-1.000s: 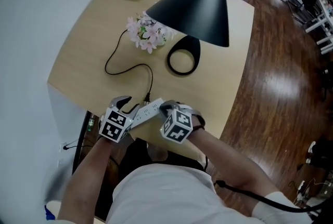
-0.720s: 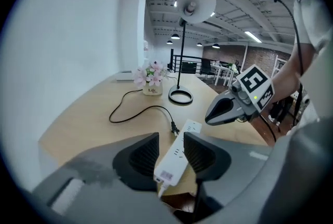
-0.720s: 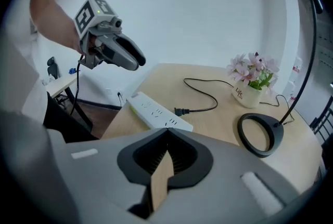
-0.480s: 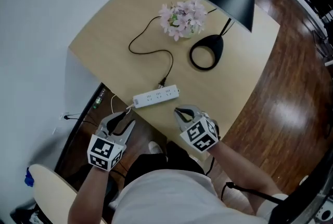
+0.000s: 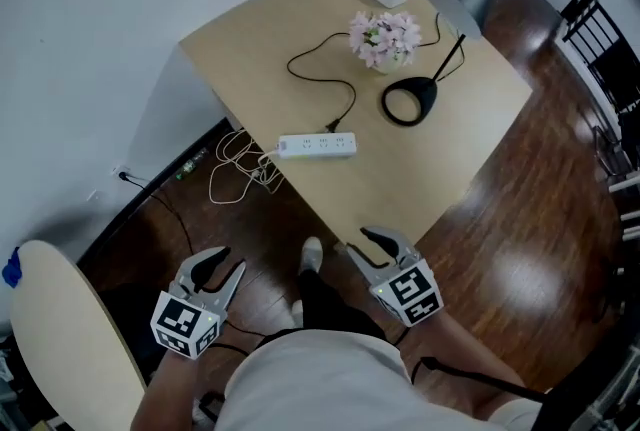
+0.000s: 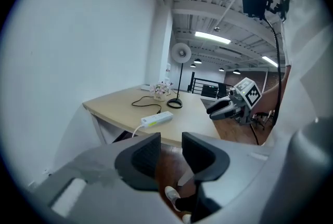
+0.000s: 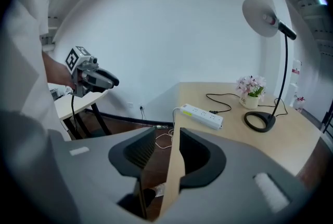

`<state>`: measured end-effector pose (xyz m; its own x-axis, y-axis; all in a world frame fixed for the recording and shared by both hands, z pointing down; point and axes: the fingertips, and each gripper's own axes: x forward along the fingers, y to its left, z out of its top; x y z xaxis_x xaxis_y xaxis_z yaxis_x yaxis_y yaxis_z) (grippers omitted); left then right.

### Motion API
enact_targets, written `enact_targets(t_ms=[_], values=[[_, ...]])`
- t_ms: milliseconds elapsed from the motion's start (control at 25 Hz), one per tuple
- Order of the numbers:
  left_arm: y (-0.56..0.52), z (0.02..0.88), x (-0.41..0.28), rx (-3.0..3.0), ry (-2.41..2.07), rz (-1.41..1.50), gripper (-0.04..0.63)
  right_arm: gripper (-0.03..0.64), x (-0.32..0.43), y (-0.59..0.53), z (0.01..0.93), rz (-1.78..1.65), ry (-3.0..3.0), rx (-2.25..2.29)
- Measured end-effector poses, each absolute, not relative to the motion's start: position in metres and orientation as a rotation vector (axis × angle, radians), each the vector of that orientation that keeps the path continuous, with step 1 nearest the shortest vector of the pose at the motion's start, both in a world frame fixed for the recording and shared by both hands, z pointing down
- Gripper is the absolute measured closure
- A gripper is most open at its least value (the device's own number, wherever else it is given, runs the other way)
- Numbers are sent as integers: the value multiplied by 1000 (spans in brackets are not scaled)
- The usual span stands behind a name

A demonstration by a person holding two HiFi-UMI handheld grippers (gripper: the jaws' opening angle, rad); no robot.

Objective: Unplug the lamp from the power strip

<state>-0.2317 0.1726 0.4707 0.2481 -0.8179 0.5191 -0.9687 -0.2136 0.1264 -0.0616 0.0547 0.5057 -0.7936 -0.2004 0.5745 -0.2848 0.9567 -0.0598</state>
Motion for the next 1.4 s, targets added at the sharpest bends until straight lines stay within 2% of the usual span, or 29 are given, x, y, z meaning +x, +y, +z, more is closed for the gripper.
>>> enact_targets(t_ms=[320,640,1080,1400], values=[[286,470,-158,2104,-1639,387,462,448,-1,161,463,151,-2545,274],[317,459,-127,2099,-1707,400,468,447,46,188,435,74,-2588,290],[313,418,39,2215,-1646,374,472,448,185,222,394,66,-2680,285],[341,413,112,2204,-1638,332,472,451,244,248,392,87,-2745,283]])
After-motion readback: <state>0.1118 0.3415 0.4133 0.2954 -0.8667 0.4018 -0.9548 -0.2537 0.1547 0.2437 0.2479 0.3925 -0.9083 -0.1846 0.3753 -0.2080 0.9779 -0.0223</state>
